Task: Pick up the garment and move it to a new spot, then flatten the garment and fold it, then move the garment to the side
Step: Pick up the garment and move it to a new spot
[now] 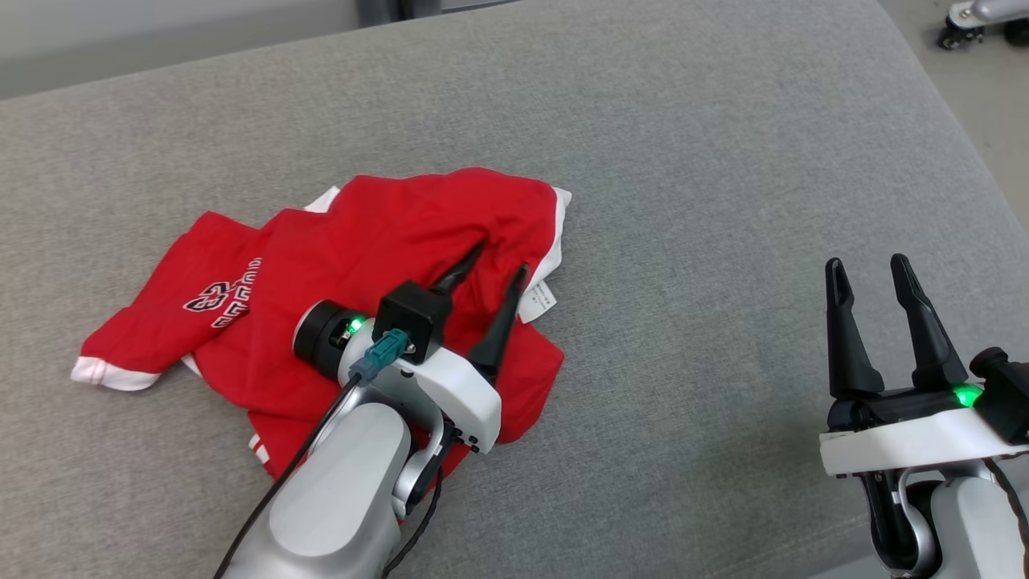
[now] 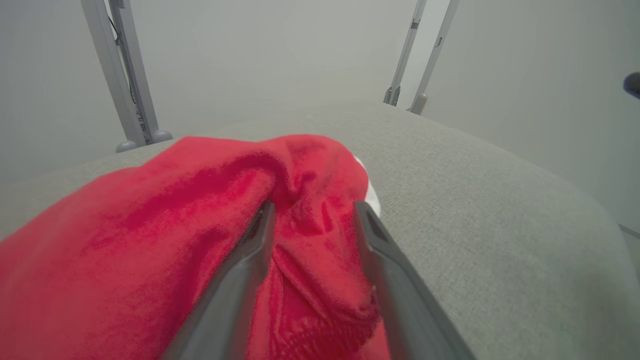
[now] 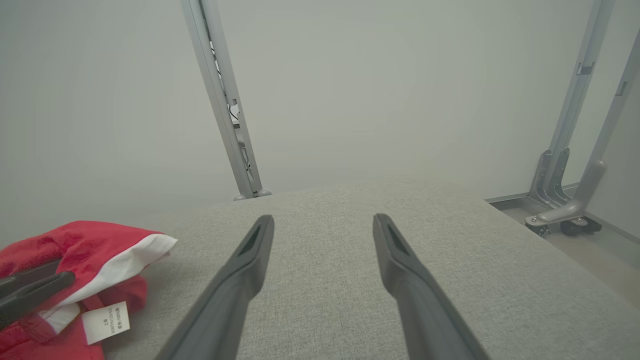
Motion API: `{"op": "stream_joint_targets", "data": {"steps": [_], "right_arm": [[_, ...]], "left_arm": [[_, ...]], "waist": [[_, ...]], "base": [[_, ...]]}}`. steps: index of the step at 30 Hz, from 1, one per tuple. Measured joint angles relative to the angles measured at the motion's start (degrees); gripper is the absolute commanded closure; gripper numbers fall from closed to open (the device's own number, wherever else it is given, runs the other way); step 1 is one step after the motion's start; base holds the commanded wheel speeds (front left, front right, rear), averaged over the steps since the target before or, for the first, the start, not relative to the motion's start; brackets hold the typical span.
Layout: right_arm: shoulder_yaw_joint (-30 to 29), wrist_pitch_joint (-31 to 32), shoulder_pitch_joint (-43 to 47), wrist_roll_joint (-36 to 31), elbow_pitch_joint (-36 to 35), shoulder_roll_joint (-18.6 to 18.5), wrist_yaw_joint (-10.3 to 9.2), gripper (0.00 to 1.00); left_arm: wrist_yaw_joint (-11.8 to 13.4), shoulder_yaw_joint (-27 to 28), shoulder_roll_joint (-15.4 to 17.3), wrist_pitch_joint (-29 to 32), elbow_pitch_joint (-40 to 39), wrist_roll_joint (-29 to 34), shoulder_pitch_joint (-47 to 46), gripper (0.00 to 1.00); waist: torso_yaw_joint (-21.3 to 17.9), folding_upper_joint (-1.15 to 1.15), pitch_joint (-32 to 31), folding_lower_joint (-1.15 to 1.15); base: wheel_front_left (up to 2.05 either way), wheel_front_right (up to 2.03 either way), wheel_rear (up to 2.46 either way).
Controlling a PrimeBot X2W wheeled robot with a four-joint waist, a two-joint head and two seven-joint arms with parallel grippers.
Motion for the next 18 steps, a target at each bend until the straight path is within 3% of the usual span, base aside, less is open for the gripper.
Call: {"op": "stream_joint_targets", "data": {"steps": [11, 18], "right_arm": [[-0.09, 0.00, 0.64, -0.52, 0.54, -0.96, 0.00, 0.00], [-0.62, -0.01, 1.60, -0.74, 0.79, -1.72, 0.00, 0.00]], "left_arm": [[3.20, 2.24, 0.59, -4.32, -1.47, -3.66, 3.21, 0.00], [6.33, 8.53, 4.37, -5.12, -6.13, -5.25, 7.53, 0.00]], "waist": [[4.68, 0.00, -3.50, 0.00], [8.80, 0.00, -5.57, 0.00]], "base": [[0.00, 0.00, 0.00], [0.00, 0.00, 0.00]]}}
